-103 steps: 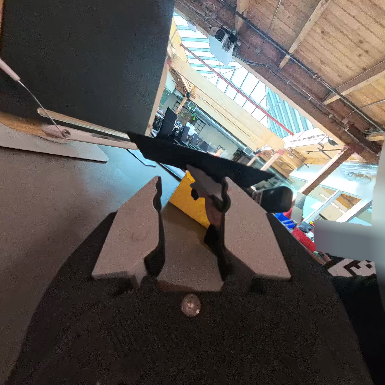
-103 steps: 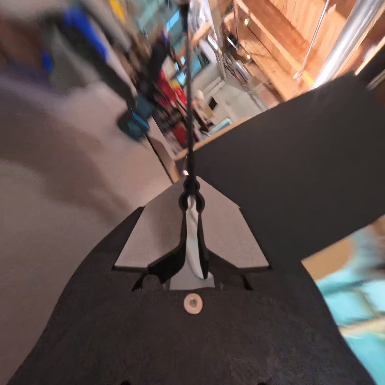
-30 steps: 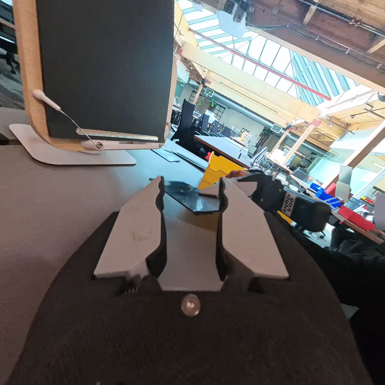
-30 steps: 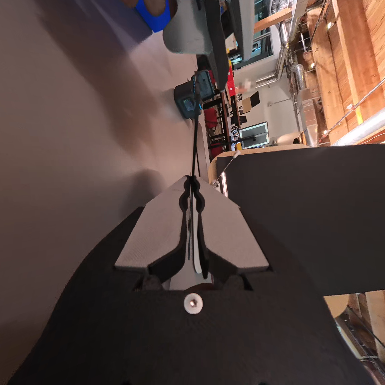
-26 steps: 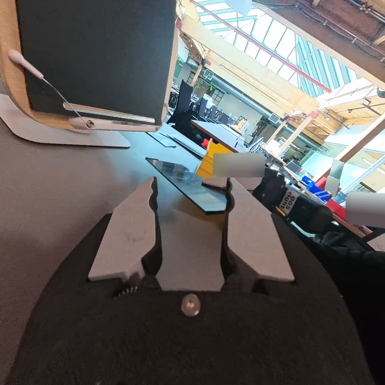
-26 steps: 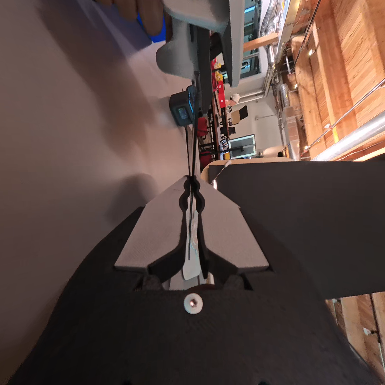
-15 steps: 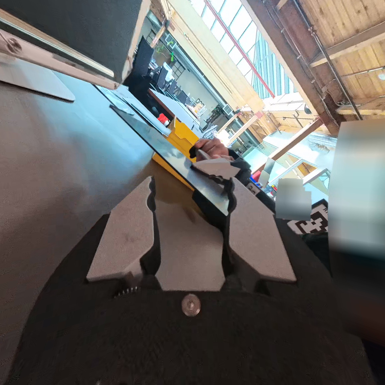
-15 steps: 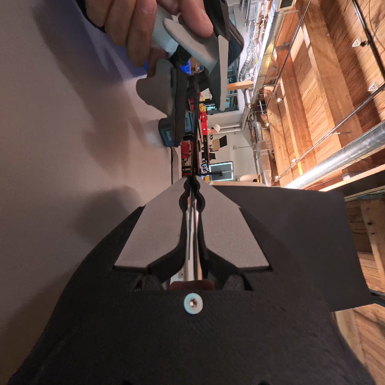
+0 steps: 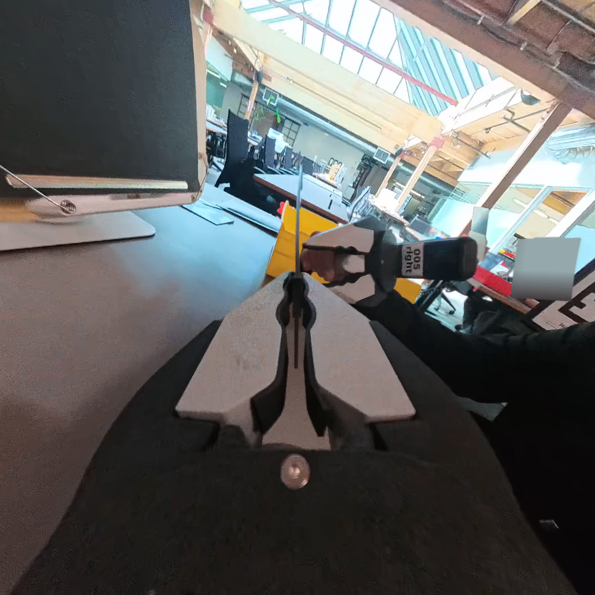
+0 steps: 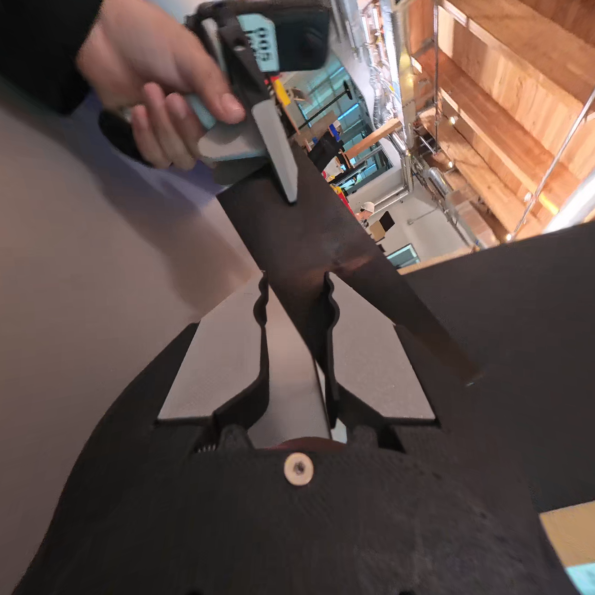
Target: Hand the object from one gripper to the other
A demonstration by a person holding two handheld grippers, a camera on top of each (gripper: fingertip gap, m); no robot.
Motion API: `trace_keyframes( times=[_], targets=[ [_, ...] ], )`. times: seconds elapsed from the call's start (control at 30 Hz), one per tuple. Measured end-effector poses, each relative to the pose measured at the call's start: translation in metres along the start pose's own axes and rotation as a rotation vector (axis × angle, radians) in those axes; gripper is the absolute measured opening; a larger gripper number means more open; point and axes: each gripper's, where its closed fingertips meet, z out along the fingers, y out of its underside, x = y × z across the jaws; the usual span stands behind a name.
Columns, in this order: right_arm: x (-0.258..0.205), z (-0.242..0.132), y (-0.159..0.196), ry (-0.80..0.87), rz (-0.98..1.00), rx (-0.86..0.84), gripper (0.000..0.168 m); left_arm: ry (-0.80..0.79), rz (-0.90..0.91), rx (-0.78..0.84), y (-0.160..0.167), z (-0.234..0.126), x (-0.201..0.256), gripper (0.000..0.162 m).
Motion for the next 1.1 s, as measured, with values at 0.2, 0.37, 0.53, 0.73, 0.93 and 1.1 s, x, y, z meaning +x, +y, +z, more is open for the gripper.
trace_keyframes(
  times=[0.2,0.37,0.53,0.73,0.93,1.1],
  targets=[
    [0.016,-0.006,-0.005,-0.039,0.376,0.085,0.027,-0.106,0.156,0.120,-0.023,-0.012,0.002,0.000],
    [0.032,-0.013,-0.004,0.024,0.414,0.103,0.025,-0.338,0.747,0.003,-0.020,-0.011,0.019,0.000],
    [0.009,-0.002,0.005,-0.043,0.313,0.009,0.030,-0.292,1.079,-0.144,0.012,0.011,0.043,0.001],
    [-0.030,0.005,0.004,-0.186,0.133,-0.026,0.006,-0.232,1.161,-0.262,0.040,0.020,0.044,0.000],
    [-0.007,0.005,0.009,-0.001,-0.112,-0.072,0.000,-0.229,0.962,-0.153,0.025,0.016,0.043,0.027],
    [0.027,-0.005,0.004,0.204,-0.221,-0.075,0.000,-0.140,0.646,0.073,-0.015,-0.004,0.053,0.035]
  ],
)
